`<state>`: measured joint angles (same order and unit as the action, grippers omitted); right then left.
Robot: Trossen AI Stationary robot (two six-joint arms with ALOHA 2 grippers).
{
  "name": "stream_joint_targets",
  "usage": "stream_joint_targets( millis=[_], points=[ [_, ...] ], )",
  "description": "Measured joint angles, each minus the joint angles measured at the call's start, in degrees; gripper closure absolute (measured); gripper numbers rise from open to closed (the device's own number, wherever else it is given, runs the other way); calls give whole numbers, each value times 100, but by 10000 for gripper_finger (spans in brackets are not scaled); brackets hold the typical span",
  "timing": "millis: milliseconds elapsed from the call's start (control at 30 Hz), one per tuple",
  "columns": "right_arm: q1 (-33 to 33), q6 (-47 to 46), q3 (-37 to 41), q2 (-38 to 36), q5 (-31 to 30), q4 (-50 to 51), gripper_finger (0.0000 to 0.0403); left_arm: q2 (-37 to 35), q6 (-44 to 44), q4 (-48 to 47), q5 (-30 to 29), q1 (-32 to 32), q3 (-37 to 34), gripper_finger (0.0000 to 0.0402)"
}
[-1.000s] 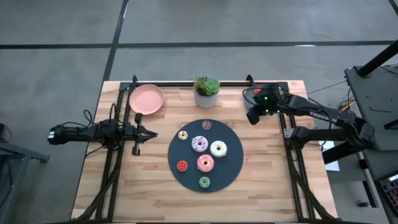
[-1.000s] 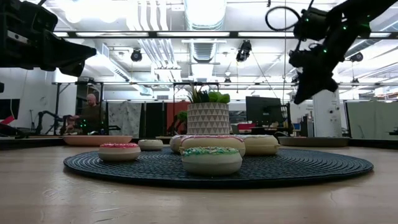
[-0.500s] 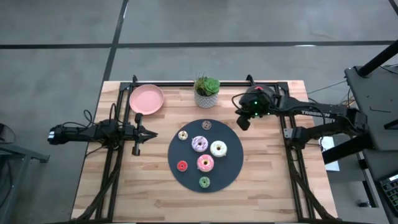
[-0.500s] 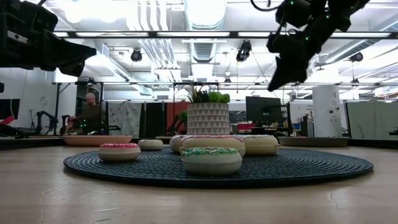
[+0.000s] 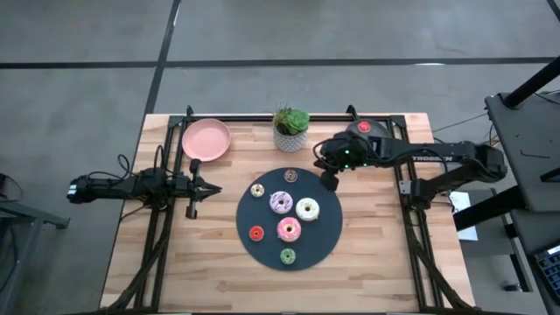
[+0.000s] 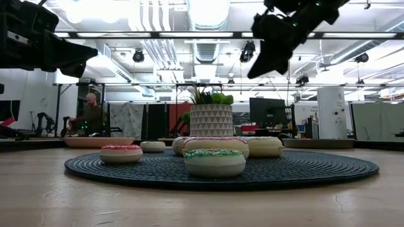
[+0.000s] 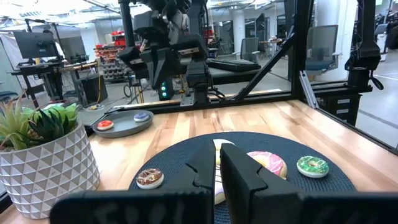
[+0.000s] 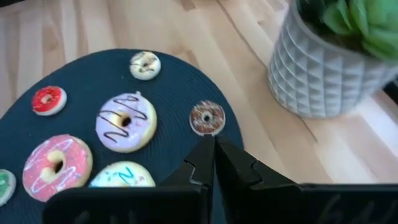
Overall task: Pick & Place donuts
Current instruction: Put the small brown donut on the gray plate
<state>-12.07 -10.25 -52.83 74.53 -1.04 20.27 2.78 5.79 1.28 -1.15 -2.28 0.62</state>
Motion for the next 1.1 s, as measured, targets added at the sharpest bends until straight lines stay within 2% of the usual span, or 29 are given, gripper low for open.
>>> stream_joint_targets(
  millis=[100,300,733,1100],
  points=[
    [48,286,-295,249,95,18,394,0,0,0,0,0,0,402],
    [71,841,-814,763,725,50,394,-1,1,0,1,0,0,402],
    [87,1198,-1646,1713,754,349,394,-1,1,0,0,4,0,402],
    [125,1370,-1781,2054,752,527,394,1,1,0,0,2,0,402]
  ],
)
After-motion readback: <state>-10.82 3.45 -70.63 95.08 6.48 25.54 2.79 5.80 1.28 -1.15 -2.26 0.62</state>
